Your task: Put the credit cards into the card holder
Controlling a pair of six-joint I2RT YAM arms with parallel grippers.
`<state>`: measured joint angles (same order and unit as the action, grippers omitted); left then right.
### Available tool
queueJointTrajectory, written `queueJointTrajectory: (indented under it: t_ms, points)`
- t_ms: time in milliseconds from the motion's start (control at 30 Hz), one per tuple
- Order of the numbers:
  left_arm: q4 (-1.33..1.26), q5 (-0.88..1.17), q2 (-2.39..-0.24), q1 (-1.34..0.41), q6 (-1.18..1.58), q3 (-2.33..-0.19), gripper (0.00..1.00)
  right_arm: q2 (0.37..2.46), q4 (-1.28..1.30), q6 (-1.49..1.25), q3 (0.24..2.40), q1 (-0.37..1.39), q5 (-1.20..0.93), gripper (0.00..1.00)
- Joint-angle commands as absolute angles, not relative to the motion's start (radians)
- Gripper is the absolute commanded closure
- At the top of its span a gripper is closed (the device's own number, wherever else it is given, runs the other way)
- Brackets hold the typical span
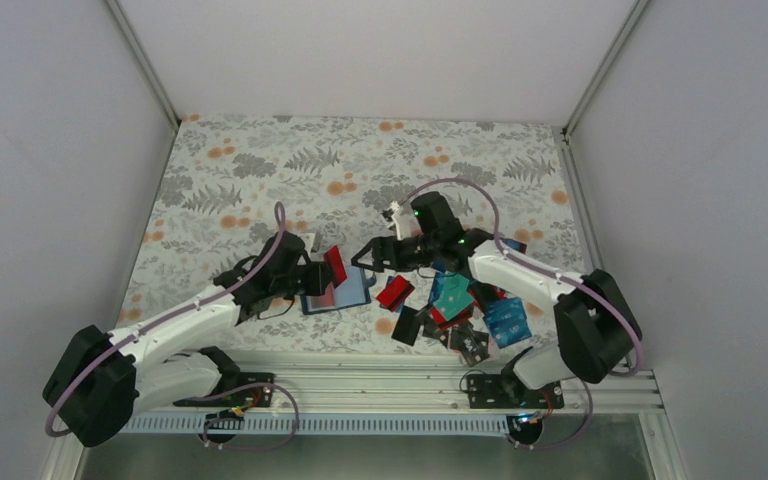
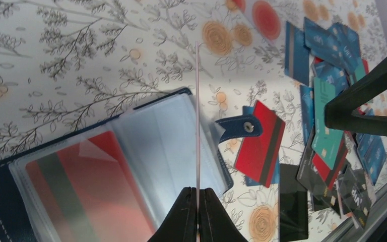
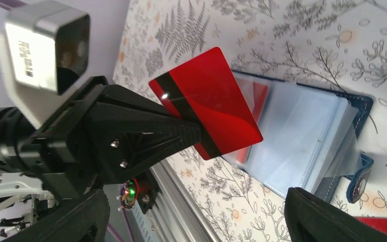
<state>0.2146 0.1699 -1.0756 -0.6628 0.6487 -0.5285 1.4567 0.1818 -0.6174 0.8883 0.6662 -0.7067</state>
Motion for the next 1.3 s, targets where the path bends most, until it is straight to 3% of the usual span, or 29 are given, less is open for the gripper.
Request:
queueJointTrajectory:
  t_ms: [0, 1267]
  points:
    - [0.182, 0.171, -1.075, -0.656, 0.672, -0.488, 0.98, 1.523, 0.197, -0.572, 0.919, 0.699, -0.686, 0.12]
    - [0.043, 0.259, -1.151, -0.657, 0.714, -0.352, 0.98, 1.774, 0.163, -0.568, 0.902, 0.741, -0.669, 0.21]
